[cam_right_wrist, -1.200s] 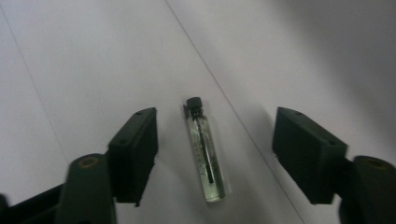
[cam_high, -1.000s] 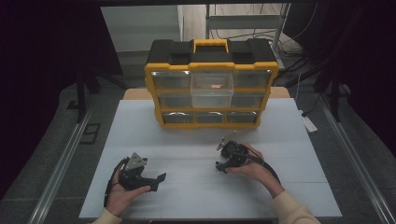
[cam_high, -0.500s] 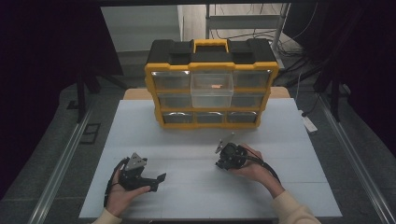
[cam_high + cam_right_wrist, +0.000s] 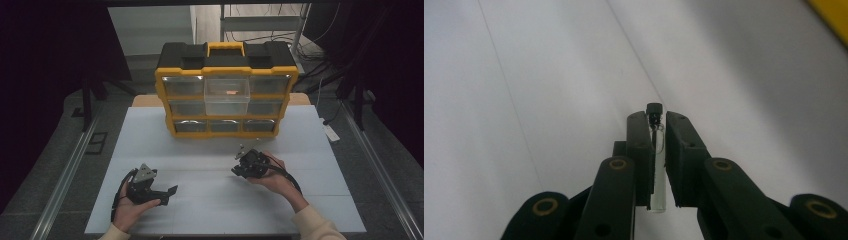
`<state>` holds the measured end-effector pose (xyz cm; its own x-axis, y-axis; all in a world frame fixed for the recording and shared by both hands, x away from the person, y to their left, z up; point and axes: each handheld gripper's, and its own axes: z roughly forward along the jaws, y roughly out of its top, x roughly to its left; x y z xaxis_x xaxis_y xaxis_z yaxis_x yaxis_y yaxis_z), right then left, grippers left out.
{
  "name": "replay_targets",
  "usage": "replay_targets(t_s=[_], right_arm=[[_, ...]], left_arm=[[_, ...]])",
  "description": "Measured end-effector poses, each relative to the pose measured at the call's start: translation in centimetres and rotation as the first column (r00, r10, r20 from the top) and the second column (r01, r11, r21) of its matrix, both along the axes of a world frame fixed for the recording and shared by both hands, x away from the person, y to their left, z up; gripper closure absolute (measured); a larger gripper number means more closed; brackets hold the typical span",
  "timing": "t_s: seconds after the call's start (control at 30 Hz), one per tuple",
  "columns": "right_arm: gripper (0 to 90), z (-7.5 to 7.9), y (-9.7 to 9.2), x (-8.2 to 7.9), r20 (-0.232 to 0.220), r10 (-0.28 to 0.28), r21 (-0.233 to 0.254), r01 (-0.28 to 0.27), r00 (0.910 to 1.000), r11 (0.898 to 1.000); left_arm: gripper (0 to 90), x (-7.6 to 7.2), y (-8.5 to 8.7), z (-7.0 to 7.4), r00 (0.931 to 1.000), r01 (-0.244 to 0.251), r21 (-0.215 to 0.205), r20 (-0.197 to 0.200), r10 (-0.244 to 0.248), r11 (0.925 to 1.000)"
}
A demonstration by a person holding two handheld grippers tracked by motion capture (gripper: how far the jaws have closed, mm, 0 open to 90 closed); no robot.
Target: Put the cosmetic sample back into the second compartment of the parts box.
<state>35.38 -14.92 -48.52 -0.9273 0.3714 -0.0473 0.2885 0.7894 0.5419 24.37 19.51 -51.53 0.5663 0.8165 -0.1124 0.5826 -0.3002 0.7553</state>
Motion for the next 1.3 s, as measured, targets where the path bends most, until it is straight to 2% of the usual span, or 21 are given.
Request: replay_targets(t_s=[0.07, 0.3, 0.47, 0.57, 0.6, 0.8, 0.83, 0.97, 1.03, 1.1, 1.3], right_arm=[[81.4, 0.2, -0.1, 0.0, 0.005, -0.002, 0.009, 0.002, 1.0000, 1.000], [81.4, 2.4, -0.8, -0.5, 0.022, -0.039, 0.098, 0.037, 0.9990, 0.994], [81.5, 3.5, -1.3, -0.8, 0.039, -0.051, 0.160, 0.044, 0.9979, 0.986], [81.4, 4.3, -1.6, -0.9, 0.063, -0.068, 0.211, 0.053, 0.9957, 0.976], [81.4, 4.3, -1.6, -0.9, 0.063, -0.068, 0.211, 0.053, 0.9957, 0.976], [81.5, 5.9, -2.2, -1.4, 0.095, -0.092, 0.297, 0.060, 0.9912, 0.953], [81.5, 5.9, -2.2, -1.4, 0.095, -0.092, 0.297, 0.060, 0.9912, 0.953], [81.4, 6.8, -2.6, -1.8, 0.114, -0.105, 0.341, 0.060, 0.9879, 0.938], [81.4, 7.1, -2.9, -1.9, 0.119, -0.114, 0.371, 0.062, 0.9863, 0.927], [81.5, 7.3, -3.0, -1.9, 0.121, -0.126, 0.388, 0.070, 0.9846, 0.919], [81.4, 8.5, -3.9, -2.2, 0.133, -0.173, 0.462, 0.093, 0.9760, 0.882]], left_arm=[[5.1, 0.0, 0.0, 0.0, 1.0000, 0.000, 0.000, 0.000, 0.000, 1.0000], [5.1, 0.0, 0.0, 0.0, 1.0000, -0.001, -0.003, 0.000, 0.001, 1.0000], [5.1, 0.0, 0.1, 0.1, 1.0000, -0.002, -0.004, 0.003, 0.002, 1.0000], [5.1, 0.0, 0.1, 0.1, 1.0000, -0.004, -0.004, 0.004, 0.004, 1.0000], [5.1, 0.0, 0.1, 0.1, 1.0000, -0.004, -0.004, 0.004, 0.004, 1.0000], [5.2, 0.0, 0.1, 0.1, 1.0000, -0.001, -0.003, 0.009, 0.001, 1.0000], [5.1, 0.0, 0.1, 0.1, 1.0000, -0.001, -0.003, 0.009, 0.001, 1.0000], [5.1, 0.0, 0.1, 0.1, 0.9999, -0.003, -0.005, 0.011, 0.003, 1.0000], [5.2, 0.0, 0.1, 0.1, 0.9999, -0.004, -0.006, 0.011, 0.004, 1.0000], [5.2, 0.0, 0.1, 0.2, 0.9999, -0.001, -0.002, 0.010, 0.001, 1.0000], [5.2, 0.0, 0.2, 0.2, 0.9999, -0.003, -0.005, 0.010, 0.003, 1.0000]])
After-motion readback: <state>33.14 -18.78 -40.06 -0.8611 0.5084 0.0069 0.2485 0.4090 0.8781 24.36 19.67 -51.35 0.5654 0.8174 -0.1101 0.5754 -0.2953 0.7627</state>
